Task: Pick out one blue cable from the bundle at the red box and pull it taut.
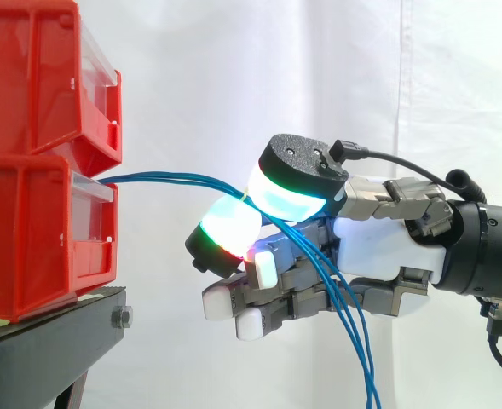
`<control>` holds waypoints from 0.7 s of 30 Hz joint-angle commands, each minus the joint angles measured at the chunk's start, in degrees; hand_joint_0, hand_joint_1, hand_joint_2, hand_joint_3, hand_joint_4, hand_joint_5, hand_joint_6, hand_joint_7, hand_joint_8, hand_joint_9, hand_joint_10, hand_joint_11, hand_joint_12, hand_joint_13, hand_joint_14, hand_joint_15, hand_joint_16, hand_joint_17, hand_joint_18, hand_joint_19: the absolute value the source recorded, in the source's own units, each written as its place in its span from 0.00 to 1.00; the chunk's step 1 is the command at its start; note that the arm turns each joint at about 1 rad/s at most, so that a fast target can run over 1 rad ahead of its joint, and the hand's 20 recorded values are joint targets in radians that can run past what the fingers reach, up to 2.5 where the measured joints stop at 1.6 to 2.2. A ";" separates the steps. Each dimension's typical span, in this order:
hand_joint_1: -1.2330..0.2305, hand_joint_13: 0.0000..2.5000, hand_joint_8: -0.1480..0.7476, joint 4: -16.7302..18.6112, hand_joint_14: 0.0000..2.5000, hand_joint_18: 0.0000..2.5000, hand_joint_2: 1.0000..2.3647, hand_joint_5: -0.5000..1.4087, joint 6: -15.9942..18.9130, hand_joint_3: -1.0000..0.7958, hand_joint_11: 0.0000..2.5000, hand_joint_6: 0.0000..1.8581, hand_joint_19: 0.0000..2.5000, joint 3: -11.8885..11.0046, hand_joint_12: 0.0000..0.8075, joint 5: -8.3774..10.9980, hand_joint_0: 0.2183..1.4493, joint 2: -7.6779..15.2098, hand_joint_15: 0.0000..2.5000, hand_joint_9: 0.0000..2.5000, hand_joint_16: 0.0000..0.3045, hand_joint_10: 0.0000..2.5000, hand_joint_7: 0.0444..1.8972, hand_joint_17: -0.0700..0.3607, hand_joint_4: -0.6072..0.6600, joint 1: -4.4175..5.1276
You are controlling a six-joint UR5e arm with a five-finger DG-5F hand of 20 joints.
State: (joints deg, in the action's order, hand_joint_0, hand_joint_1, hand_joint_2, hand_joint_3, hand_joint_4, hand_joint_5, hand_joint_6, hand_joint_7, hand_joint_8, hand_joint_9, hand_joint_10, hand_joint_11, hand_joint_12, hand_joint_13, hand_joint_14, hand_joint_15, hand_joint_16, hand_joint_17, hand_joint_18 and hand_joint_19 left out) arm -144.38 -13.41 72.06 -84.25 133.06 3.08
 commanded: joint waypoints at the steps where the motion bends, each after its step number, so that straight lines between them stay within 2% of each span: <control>1: 0.27 0.30 0.46 -0.11 0.01 0.25 0.02 0.16 0.14 0.42 0.25 0.48 0.22 0.01 0.40 0.05 0.35 0.00 0.13 0.40 0.15 0.01 0.54 0.41 0.57 0.00; 7: 0.33 0.32 0.46 -1.34 0.01 0.27 0.02 0.17 1.37 0.49 0.26 0.49 0.24 0.01 0.39 0.49 0.32 0.00 0.14 0.44 0.15 0.01 0.63 0.40 0.52 0.00; 16: 0.39 0.34 0.48 -2.49 0.01 0.28 0.02 0.18 2.78 0.45 0.26 0.48 0.26 0.01 0.41 0.49 0.31 0.00 0.14 0.47 0.15 0.01 0.65 0.41 0.56 0.09; 19: 0.36 0.34 0.48 -2.49 0.01 0.29 0.02 0.18 2.87 0.46 0.26 0.48 0.25 -0.08 0.40 0.58 0.32 0.00 0.14 0.46 0.15 0.01 0.66 0.41 0.51 0.09; 21: 0.32 0.34 0.47 -2.49 0.01 0.29 0.02 0.18 2.87 0.47 0.26 0.49 0.24 0.01 0.41 0.49 0.36 0.00 0.14 0.45 0.15 0.01 0.69 0.41 0.43 0.09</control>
State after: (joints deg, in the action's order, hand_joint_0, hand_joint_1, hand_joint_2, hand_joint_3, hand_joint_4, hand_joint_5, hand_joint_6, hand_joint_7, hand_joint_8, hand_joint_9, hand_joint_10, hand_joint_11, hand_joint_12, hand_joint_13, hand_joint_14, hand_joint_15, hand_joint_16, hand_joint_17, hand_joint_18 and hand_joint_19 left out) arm -146.84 -10.61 72.04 -83.75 133.07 3.16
